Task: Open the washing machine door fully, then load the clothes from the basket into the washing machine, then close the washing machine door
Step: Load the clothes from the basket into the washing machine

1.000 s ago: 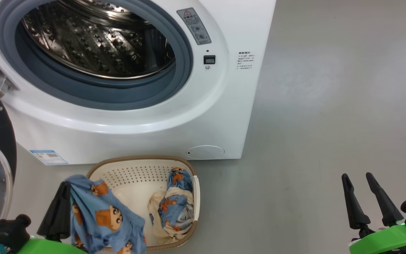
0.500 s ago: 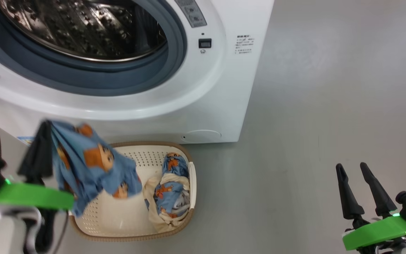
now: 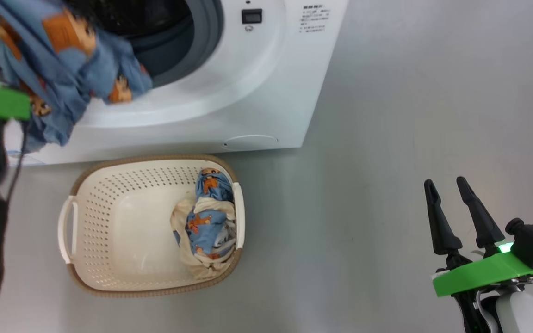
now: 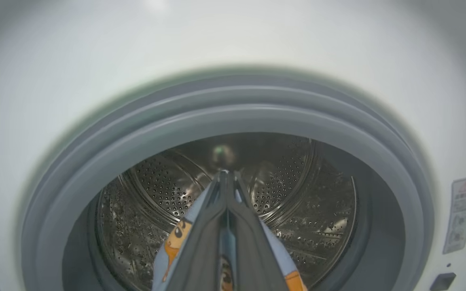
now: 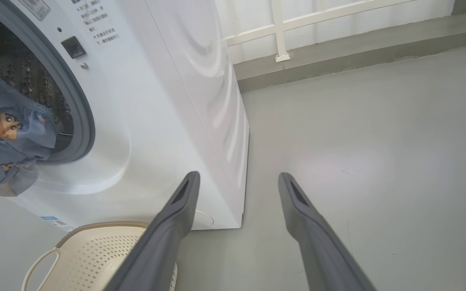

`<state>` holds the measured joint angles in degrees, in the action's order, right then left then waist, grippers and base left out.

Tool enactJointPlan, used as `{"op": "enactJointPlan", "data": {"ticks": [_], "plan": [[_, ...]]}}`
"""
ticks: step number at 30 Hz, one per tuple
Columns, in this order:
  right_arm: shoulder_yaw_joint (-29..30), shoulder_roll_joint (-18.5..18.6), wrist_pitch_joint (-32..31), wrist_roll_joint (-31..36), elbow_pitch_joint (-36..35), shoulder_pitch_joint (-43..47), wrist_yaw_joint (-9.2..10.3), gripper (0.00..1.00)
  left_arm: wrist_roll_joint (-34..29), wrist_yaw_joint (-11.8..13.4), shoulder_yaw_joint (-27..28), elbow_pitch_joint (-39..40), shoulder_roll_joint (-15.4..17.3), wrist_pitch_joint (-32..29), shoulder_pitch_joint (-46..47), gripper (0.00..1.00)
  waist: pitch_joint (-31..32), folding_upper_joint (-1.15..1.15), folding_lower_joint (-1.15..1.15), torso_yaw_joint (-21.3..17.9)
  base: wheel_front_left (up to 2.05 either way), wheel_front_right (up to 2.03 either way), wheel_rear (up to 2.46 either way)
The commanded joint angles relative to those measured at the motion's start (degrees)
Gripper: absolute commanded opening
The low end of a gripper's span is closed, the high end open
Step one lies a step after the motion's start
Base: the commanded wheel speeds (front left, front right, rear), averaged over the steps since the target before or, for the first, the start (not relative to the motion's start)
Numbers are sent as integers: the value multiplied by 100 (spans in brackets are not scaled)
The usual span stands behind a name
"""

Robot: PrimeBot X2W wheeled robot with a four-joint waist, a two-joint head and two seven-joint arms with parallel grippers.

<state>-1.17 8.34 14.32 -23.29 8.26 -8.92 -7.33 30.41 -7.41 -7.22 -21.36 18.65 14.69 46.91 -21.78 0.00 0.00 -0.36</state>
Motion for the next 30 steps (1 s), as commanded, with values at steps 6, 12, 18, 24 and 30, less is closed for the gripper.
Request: {"op": "enactJointPlan", "data": {"ticks": [6,12,18,24,30], "plan": [[-205,-67,68,84,-167,-223,-16,100,-119,-8,-56,-1006,355,30,969,0,-450,0,0,-277,0,0,0],[-291,-140,68,102,-174,-309,-16,100,26,-8,-290,-2128,337,30,1439,0,-598,0,0,-420,0,0,0],[-340,-171,68,122,-200,-351,-16,100,148,-8,-625,-2887,350,30,1851,0,-721,0,0,-507,0,0,0],[-402,-206,68,130,-218,-419,-16,100,420,-8,-1110,-3590,368,0,2278,0,-839,0,0,-598,0,0,0],[-458,-260,68,126,-221,-475,-16,100,700,-8,-1521,-4013,440,-104,2701,0,-958,0,0,-697,0,0,0]]}}
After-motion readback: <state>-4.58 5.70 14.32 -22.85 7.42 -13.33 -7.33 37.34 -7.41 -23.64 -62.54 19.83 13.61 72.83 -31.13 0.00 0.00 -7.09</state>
